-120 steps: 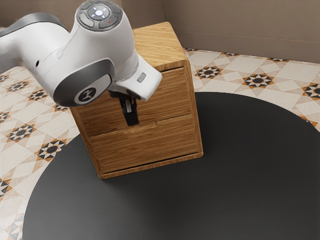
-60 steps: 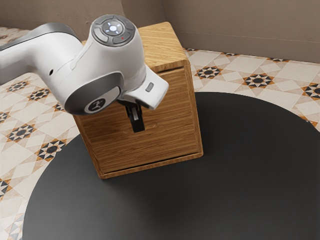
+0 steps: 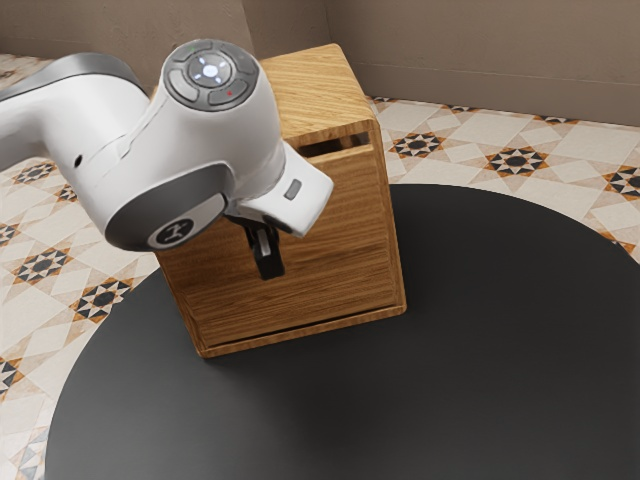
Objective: Pull the drawer handle with one arm to open the drawer
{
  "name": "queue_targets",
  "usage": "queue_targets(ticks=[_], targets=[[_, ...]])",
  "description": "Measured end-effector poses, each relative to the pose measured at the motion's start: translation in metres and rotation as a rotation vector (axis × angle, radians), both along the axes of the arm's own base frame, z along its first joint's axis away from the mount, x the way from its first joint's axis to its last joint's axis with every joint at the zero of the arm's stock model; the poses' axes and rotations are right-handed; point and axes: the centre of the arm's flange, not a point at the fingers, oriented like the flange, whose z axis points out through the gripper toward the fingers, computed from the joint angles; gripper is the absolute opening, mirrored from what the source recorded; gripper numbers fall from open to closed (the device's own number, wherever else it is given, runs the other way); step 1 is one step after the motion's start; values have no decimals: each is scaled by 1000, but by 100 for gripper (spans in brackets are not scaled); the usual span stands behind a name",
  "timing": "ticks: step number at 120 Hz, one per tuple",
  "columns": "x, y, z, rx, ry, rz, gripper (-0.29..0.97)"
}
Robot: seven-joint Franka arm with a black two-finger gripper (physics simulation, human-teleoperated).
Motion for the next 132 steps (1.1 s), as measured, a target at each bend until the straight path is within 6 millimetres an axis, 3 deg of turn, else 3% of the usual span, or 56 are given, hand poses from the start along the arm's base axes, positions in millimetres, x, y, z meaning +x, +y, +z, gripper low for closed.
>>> queue_targets(ticks=[28, 38, 49, 62, 75, 95, 132], targets=[[-14, -32, -11, 13, 11, -40, 68], [-18, -38, -13, 16, 10, -40, 72], [-24, -44, -11, 19, 1, -41, 62], [-28, -49, -14, 21, 4, -39, 69], [-41, -59, -16, 31, -1, -51, 70], [-62, -68, -13, 46, -19, -57, 60], [-85, -91, -17, 61, -35, -74, 63]])
